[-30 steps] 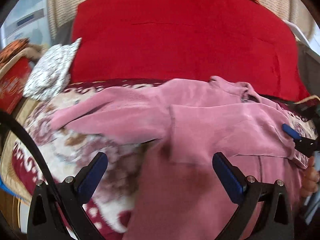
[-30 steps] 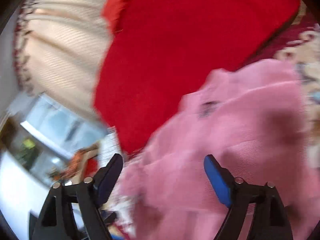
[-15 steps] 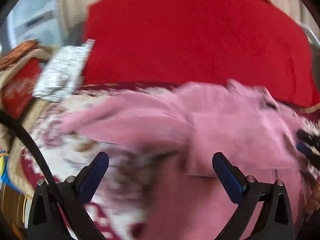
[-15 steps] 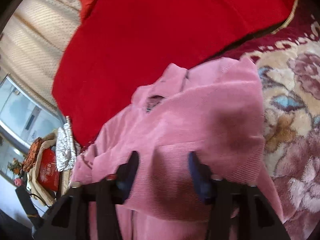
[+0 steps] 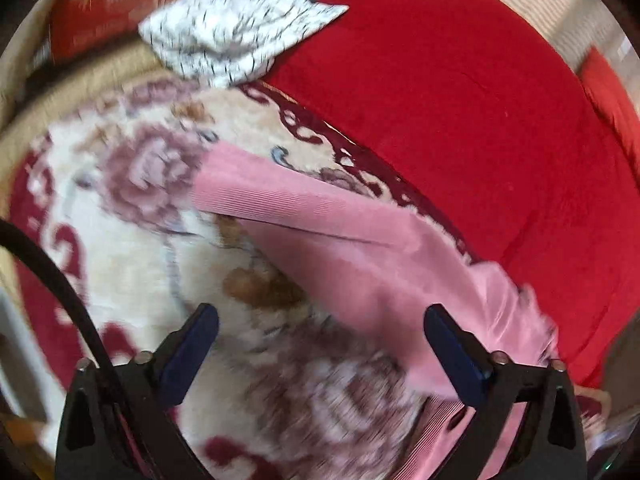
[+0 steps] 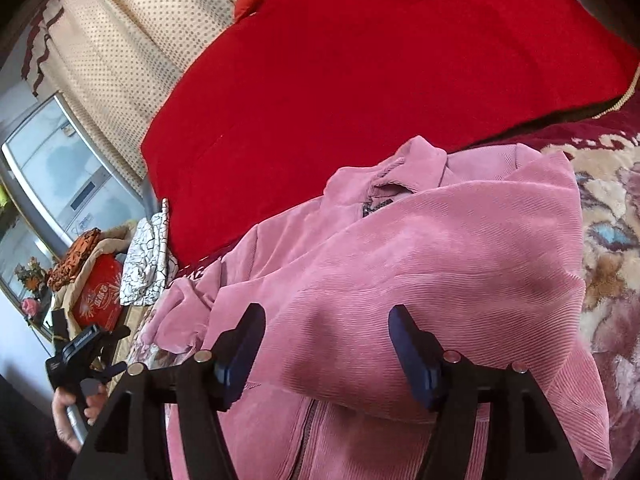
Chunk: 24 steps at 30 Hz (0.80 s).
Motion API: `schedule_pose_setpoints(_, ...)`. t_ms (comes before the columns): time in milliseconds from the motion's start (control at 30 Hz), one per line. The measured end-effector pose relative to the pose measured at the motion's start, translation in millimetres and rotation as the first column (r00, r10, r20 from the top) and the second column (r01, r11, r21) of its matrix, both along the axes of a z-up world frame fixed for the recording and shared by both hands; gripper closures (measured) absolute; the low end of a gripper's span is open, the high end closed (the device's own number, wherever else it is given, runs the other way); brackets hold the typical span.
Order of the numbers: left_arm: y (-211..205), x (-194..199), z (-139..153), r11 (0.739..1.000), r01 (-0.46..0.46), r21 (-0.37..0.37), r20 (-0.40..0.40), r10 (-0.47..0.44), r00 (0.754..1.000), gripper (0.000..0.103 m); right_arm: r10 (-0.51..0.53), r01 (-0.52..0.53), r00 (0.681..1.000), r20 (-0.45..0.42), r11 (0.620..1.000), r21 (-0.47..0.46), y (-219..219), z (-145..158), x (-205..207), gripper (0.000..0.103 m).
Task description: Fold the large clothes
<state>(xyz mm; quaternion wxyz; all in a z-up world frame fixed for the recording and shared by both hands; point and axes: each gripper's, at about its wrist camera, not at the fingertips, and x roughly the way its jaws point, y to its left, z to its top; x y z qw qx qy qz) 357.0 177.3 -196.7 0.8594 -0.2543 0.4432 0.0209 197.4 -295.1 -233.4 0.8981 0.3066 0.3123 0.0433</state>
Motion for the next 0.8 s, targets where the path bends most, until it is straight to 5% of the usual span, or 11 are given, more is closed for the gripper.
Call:
schedule_pose_setpoints(67, 4.0, 15.4, -13.8, 0.997, -0.017, -0.08, -0.026, 0.015, 1.0, 0.024, -0.001, 0.001, 1.0, -0.013, 1.0, 0.005, -0.7, -3.5, 2.4, 0.035)
schedule_pose_setpoints(200, 12.6, 36.1, -37.4, 0.982, -0.087, -0.167, -0.084, 0.073, 0.994, 0.029, -0.002, 0.002, 1.0, -0.008, 1.0, -0.005, -1.3, -3.4, 2.7, 0.035)
schedule_pose_setpoints(333, 16.9, 52.0, -45.0, 0.973, -0.113, -0.203, -0.063, 0.102, 0.993, 0.034, 0.001, -0.001, 1.0, -0.007, 1.0, -0.013, -0.6, -3.8, 4.5, 0.035)
schedule_pose_setpoints(500, 22.6, 72.8, -46.6, 0.964, -0.151, -0.217, -0.071, 0.139, 0.988, 0.084, -0.003, 0.003, 1.0, -0.002, 1.0, -0.007, -3.0, -3.2, 4.6, 0.035)
schedule_pose_setpoints(533, 23.6, 74.7, -44.6, 0.965, -0.155, -0.212, -0.073, 0.142, 0.987, 0.095, -0.006, 0.006, 1.0, 0.0, 1.0, -0.004, -3.8, -2.8, 4.4, 0.035)
schedule_pose_setpoints(633, 25.3, 75.8, -25.0, 0.973, -0.137, -0.186, -0.034, 0.133, 0.99, 0.097, -0.022, 0.022, 1.0, 0.006, 1.0, -0.005, -6.7, -1.4, 3.0, 0.035)
schedule_pose_setpoints(800, -10.0, 58.7, 55.2, 1.0, 0.007, 0.006, 0.128, -0.008, 0.992, 0.098, -0.077, 0.076, 0.997, 0.019, 0.997, 0.021, -19.1, 1.6, -2.4, 0.035)
